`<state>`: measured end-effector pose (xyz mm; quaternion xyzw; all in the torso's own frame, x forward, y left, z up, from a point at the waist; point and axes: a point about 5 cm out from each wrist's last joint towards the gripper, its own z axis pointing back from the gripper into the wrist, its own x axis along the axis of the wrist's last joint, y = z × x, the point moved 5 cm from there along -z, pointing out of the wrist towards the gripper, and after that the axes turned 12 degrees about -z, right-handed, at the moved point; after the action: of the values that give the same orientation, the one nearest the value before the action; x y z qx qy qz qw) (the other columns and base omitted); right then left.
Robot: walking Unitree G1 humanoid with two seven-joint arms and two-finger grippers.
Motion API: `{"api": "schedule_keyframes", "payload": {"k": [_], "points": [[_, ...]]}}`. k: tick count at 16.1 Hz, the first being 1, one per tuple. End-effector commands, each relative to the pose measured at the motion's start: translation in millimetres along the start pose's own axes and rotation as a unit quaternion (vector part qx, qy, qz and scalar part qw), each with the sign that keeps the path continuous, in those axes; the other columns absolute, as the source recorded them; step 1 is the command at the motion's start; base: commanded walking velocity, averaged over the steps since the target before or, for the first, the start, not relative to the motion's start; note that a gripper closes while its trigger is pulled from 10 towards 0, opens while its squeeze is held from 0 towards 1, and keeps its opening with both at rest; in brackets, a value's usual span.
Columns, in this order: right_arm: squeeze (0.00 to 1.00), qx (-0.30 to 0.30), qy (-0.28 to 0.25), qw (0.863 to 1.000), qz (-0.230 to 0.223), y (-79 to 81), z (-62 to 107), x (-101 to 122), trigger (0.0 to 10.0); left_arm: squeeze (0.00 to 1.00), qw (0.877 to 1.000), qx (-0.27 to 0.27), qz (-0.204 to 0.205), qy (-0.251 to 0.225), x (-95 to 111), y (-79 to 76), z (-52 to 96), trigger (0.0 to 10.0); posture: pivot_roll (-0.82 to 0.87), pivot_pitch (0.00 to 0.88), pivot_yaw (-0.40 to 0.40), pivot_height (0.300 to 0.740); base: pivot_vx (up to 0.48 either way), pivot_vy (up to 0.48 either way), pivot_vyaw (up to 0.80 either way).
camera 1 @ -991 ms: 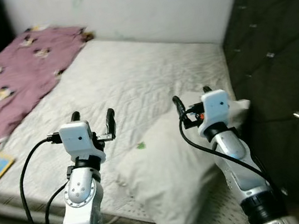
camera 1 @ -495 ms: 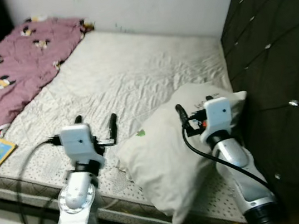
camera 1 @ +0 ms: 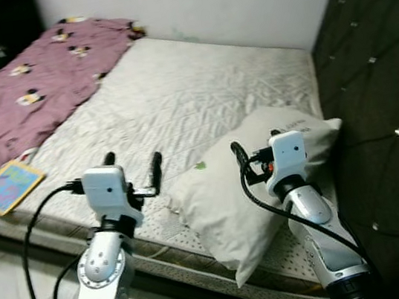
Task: Clean up the room
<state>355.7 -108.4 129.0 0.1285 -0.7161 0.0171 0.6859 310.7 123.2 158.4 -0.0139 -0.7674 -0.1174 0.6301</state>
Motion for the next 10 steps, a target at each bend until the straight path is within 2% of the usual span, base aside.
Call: {"api": "schedule_keyframes", "payload": {"k": [1, 9, 10], "points": [[0.00, 0.000, 0.000, 1.000, 0.003, -2.0, 1.8, 2.9, 10.0, 0.00, 1.000, -0.009, 0.003, -0.006, 4.0, -3.9, 0.3, 10.0, -0.01, 0.071, -0.053, 0.740, 0.000, 0.000, -0.54], [0.00, 0.002, 0.004, 1.000, 0.000, 0.8, 7.8, 2.8, 10.0, 0.00, 1.000, -0.012, 0.007, 0.000, 2.7, -6.8, 4.3, 10.0, -0.01, 0.086, -0.048, 0.740, 0.000, 0.000, -0.77], [0.00, 0.001, 0.005, 1.000, -0.005, 1.0, 8.8, 2.5, 10.0, 0.00, 1.000, -0.014, 0.011, -0.002, 3.9, -7.6, 4.2, 10.0, -0.01, 0.090, -0.048, 0.740, 0.000, 0.000, 0.00]]}}
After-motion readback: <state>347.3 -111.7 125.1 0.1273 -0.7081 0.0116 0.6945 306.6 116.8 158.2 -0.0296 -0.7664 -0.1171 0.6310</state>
